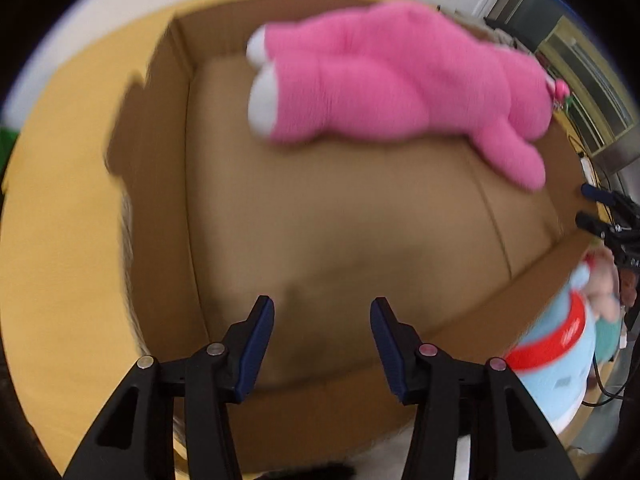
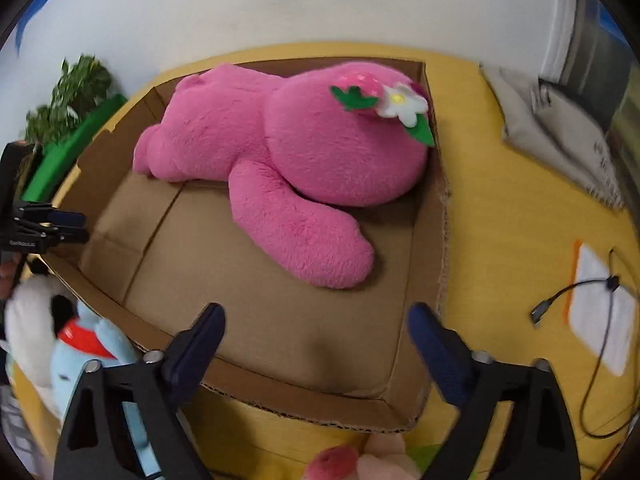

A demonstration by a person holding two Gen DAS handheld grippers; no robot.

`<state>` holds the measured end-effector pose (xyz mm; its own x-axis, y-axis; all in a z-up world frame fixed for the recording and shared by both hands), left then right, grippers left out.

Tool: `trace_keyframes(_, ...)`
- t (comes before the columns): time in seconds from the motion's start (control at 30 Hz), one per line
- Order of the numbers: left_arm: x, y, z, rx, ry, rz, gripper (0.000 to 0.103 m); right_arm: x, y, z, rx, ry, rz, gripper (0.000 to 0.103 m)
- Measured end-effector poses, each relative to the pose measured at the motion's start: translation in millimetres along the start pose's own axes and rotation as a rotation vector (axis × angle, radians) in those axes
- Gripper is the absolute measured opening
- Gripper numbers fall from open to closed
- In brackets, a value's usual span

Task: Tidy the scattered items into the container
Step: 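Open both grippers to drop the pink bear into the box, then move both grippers back toward the white panda plush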

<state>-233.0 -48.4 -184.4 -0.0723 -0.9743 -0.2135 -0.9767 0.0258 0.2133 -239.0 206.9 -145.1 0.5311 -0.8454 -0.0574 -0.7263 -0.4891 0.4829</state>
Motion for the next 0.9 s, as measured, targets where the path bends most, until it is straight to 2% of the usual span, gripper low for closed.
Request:
trace_keyframes(0.07, 2.6, -12.0, -2.8, -0.008, -0.041, -0.035, 0.034, 9.6, -6.0, -3.1, 0.040, -0.015, -0.005, 0.090)
trace_keyframes(0.4, 0.6, -69.8, -18.8, -0.045, -0.051, -0.047, 0.034, 36.0, -56.3, -33.4, 0.026, -0.033, 0.061, 0.088)
trace_keyframes(0.47, 0.0, -70.6, -30.5, -0.086, -0.055, -0.057, 0.034, 38.8, -64.4, -38.7, 0.018, -0.022, 0.077, 0.088)
trace_keyframes(0.57, -3.2, -63.8, -75.4, -0.208, -0.100, -0.079, 0.034, 39.8, -69.8, -50.4, -0.015, 0.012, 0.116, 0.093)
trace_keyframes(0.63, -4.8, -66.1, -119.6, -0.315, -0.103, -0.078, 0.040, 38.6, -67.1, -72.1, -0.083, 0.003, 0.136, 0.103)
trace_keyframes(0.7, -5.8, -75.3, -161.7, -0.409, -0.099, -0.078, 0.074, 37.8, -63.3, -103.6, -0.175, -0.042, 0.152, 0.103)
trace_keyframes(0.73, -6.2, -82.8, -183.4, -0.459, -0.091, -0.078, 0.081, 39.0, -62.4, -122.3, -0.218, -0.068, 0.157, 0.103)
trace_keyframes(0.8, -3.5, -99.8, -210.9, -0.527, -0.068, -0.068, 0.083, 43.0, -61.7, -149.6, -0.272, -0.097, 0.150, 0.103)
trace_keyframes(0.9, -8.4, -121.5, -235.7, -0.582, -0.043, -0.058, 0.083, 60.4, -61.5, -181.3, -0.322, -0.130, 0.094, 0.103)
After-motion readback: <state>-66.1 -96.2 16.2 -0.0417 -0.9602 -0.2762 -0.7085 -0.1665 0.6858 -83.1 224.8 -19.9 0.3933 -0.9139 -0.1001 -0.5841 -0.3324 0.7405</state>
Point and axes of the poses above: each gripper's, at about its wrist camera, not at the fingertips, and z roughly the way its jaws point, x to its left, y to its top, the point moved 9 cm from there along z, roughly the way its jaws point, and after that the axes turned 13 degrees about -z, right-handed, at the moved point
